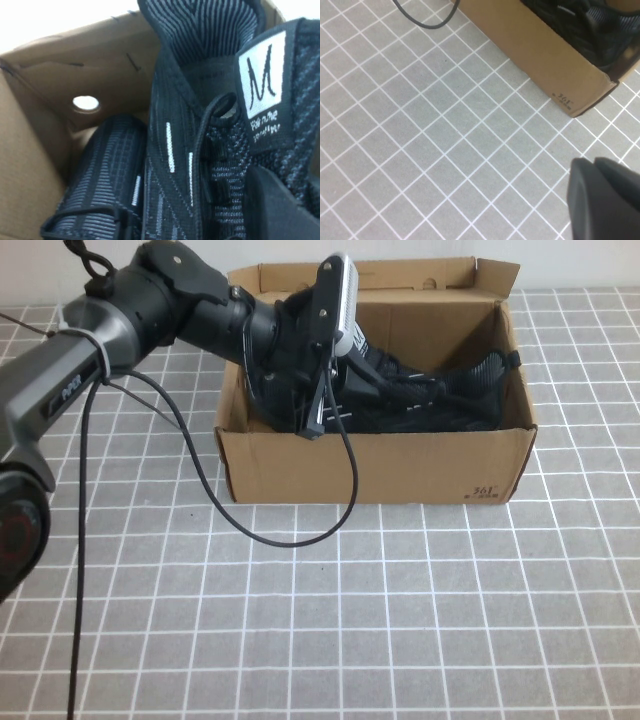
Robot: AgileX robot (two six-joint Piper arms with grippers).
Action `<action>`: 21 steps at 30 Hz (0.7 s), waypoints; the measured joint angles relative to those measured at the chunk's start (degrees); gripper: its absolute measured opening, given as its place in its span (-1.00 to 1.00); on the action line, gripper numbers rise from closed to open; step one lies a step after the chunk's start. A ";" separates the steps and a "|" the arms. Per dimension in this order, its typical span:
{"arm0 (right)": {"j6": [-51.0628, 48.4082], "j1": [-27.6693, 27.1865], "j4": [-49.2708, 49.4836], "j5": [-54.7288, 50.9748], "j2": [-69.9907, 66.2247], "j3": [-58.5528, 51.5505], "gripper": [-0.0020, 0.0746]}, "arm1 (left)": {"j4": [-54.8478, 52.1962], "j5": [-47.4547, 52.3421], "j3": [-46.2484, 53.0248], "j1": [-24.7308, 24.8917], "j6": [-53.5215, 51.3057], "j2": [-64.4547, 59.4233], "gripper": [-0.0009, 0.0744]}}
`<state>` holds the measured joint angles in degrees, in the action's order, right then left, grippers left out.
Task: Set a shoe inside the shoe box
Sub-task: Place the shoe in the shoe box
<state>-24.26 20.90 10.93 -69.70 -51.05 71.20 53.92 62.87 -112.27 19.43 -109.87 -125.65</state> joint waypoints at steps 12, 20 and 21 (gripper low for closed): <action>0.00 0.00 0.00 0.00 0.00 0.00 -0.99 | 1.98 -0.27 0.00 0.00 0.00 -2.54 -0.93; 0.00 0.00 0.21 0.00 0.00 0.00 -0.99 | 2.10 -0.76 0.00 0.00 0.00 -3.83 -0.93; 0.00 0.00 0.21 0.00 0.00 0.00 -0.99 | 1.96 -0.82 0.00 0.00 0.00 -3.90 -0.92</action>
<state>-24.26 20.90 11.14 -69.70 -51.05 71.20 55.89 62.05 -112.27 19.43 -109.87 -129.55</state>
